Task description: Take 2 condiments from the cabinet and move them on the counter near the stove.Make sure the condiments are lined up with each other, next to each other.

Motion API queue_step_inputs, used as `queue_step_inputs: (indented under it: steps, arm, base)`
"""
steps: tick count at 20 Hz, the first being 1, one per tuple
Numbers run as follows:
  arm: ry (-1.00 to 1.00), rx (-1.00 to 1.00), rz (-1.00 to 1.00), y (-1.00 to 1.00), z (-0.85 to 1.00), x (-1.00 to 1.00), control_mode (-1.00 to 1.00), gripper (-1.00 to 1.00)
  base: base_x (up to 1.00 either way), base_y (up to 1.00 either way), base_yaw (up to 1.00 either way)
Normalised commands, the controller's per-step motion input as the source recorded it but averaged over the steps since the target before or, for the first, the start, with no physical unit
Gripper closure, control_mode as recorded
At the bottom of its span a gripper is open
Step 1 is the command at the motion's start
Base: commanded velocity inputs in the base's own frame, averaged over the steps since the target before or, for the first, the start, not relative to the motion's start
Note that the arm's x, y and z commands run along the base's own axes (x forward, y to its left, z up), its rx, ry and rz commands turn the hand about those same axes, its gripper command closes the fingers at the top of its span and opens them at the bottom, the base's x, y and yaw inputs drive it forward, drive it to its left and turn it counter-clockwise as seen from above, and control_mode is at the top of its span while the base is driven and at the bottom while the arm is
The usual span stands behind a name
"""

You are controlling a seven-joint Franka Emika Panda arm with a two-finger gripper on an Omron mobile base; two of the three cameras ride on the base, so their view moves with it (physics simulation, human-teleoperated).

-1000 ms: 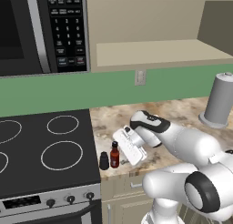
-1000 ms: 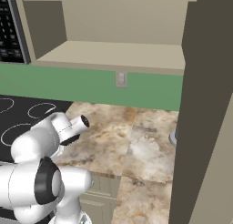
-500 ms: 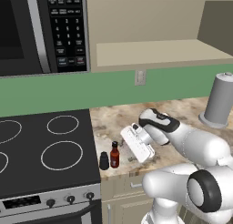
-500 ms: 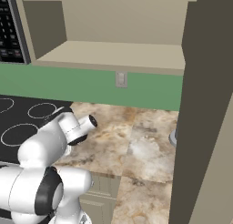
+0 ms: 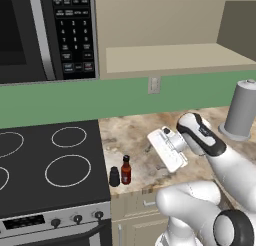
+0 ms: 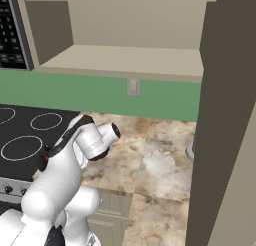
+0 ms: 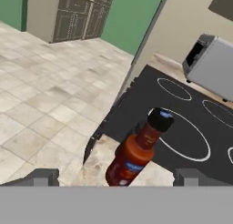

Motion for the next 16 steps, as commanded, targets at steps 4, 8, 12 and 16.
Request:
queue_step_inputs:
  steps: [4, 8, 12, 16]
  arm:
    - [0.00, 0.04, -0.19, -0.02, 0.87, -0.53, -1.00, -1.00]
    - [0.00, 0.00, -0.27, 0.00, 0.82, -0.48, -1.00, -1.00]
    - [0.05, 0.00, -0.36, 0.00, 0.69, -0.31, -1.00, -1.00]
    - [0.15, 0.00, -0.48, 0.00, 0.53, -0.23, -1.00, -1.00]
  base:
    - [0.00, 0.00, 0.00]
    - [0.00, 0.00, 0.00]
    - [0.00, 0.00, 0.00]
    - [0.00, 0.00, 0.00]
